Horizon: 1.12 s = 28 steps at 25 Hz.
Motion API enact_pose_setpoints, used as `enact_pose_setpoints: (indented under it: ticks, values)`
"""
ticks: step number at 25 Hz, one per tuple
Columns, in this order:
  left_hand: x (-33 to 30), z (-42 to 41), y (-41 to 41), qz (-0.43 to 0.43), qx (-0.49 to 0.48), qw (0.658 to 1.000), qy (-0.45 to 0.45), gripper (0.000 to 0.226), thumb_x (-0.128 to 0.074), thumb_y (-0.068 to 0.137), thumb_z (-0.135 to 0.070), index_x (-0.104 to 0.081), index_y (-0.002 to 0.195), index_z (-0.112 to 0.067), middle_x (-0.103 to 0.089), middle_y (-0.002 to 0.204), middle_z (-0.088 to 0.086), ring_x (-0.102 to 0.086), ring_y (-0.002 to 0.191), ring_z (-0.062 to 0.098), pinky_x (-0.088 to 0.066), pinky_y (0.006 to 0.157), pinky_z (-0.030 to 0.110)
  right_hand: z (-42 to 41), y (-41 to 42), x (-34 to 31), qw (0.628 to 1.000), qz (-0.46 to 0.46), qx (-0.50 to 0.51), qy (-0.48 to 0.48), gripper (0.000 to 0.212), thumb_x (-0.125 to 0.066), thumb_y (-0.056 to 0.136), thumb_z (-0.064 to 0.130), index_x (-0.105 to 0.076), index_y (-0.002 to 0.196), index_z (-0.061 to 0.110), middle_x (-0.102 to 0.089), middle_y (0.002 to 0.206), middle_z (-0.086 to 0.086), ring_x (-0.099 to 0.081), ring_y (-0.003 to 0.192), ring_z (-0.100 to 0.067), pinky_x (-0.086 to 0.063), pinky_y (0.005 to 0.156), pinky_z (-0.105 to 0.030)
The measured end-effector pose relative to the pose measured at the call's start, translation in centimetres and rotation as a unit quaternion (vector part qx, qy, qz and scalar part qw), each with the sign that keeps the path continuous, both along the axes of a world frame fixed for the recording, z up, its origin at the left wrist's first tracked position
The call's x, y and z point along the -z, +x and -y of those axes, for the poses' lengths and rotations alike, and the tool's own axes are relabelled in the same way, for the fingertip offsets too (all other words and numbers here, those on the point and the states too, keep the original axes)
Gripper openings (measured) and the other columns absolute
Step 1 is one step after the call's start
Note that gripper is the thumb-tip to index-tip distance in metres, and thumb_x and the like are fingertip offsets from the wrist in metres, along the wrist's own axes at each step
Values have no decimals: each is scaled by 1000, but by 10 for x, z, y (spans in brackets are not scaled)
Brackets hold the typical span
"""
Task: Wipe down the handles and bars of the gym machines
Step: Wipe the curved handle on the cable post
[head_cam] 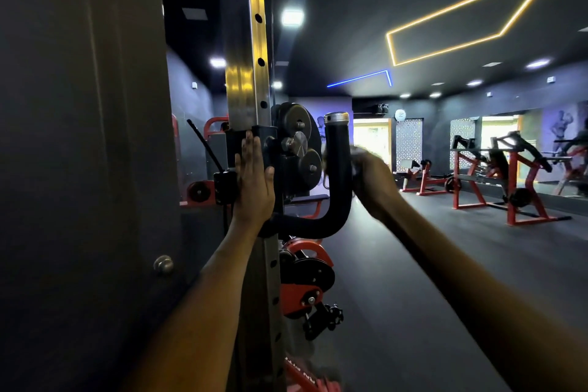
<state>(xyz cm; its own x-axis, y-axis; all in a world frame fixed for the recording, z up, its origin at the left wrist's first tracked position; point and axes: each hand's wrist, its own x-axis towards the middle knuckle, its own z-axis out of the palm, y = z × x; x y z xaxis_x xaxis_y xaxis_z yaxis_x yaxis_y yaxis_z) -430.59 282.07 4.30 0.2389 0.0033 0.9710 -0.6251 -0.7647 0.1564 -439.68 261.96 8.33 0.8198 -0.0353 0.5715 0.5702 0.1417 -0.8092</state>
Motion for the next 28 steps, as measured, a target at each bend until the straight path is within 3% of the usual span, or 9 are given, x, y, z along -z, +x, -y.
enact_pose_setpoints:
  ticks: [3, 6, 8, 12, 15, 17, 21, 23, 28]
  values:
    - [2, -1, 3, 6, -3, 1000, 1, 60, -33, 100, -16, 0, 149, -10, 0, 158, 2, 4, 147, 10, 6, 120, 26, 4, -7, 61, 997, -40, -59, -36, 21, -43, 83, -1, -63, 89, 1, -63, 89, -12, -57, 87, -24, -52, 68, -25]
    - [3, 0, 5, 14, -3, 1000, 1, 59, -29, 100, -21, -2, 150, -8, -1, 158, 3, 2, 147, 12, 5, 120, 26, 16, 8, -6, 993, -106, -27, -51, 31, -36, 89, -4, -54, 110, -17, -58, 111, -31, -57, 104, -42, -46, 95, -47]
    - [3, -1, 5, 18, -2, 1000, 3, 58, -28, 99, -22, -2, 150, -8, -2, 158, 3, 1, 148, 12, 5, 120, 26, 7, 12, -54, 995, -68, -51, 43, 32, -33, 80, -7, -59, 95, -18, -59, 102, -37, -61, 93, -48, -44, 95, -54]
    - [2, -2, 5, 19, -8, 1000, 9, 58, -27, 100, -24, -1, 149, -10, -1, 158, 2, 3, 147, 9, 5, 120, 27, 3, -7, 2, 993, -18, -108, 36, 25, -45, 80, 2, -70, 85, 2, -67, 90, -19, -64, 80, -27, -52, 73, -31]
    - [2, -2, 6, 18, -11, 1000, 5, 58, -27, 100, -24, -1, 149, -9, -1, 158, 2, 3, 147, 9, 5, 120, 26, 11, -15, 60, 998, -21, -45, -34, 26, -43, 90, -2, -68, 90, 5, -71, 88, -6, -62, 87, -21, -53, 72, -21]
    - [2, -2, 7, 21, -9, 1000, 7, 59, -28, 100, -24, -3, 150, -7, -1, 158, 3, 3, 147, 10, 5, 120, 27, 17, -4, 43, 994, 73, 74, -32, 25, -42, 93, -4, -66, 92, 3, -72, 87, -1, -63, 89, -19, -54, 78, -22]
    - [3, -5, 5, 7, -16, 1000, 23, 60, -28, 99, -26, -5, 151, -4, 0, 159, 6, 3, 148, 14, 7, 120, 29, -4, 1, -3, 895, 334, 213, -203, 56, -32, 84, -19, -44, 135, 2, -40, 143, -9, -36, 134, -7, -26, 113, -23]
    - [2, -5, 2, -9, -21, 999, 34, 62, -27, 99, -27, -4, 151, -5, 1, 159, 7, 5, 147, 14, 9, 120, 28, 0, 4, 39, 859, 359, 218, -293, 64, -29, 83, -17, -31, 143, 5, -21, 153, -5, -16, 144, -19, -14, 118, -30]
    - [4, -4, 1, -16, -19, 999, 28, 62, -27, 99, -28, -6, 152, -3, -1, 160, 12, 3, 148, 17, 8, 120, 28, 42, -10, 129, 806, 386, 225, -388, 70, -23, 85, -3, -14, 150, 21, -8, 158, 3, -15, 144, -18, -19, 117, -34]
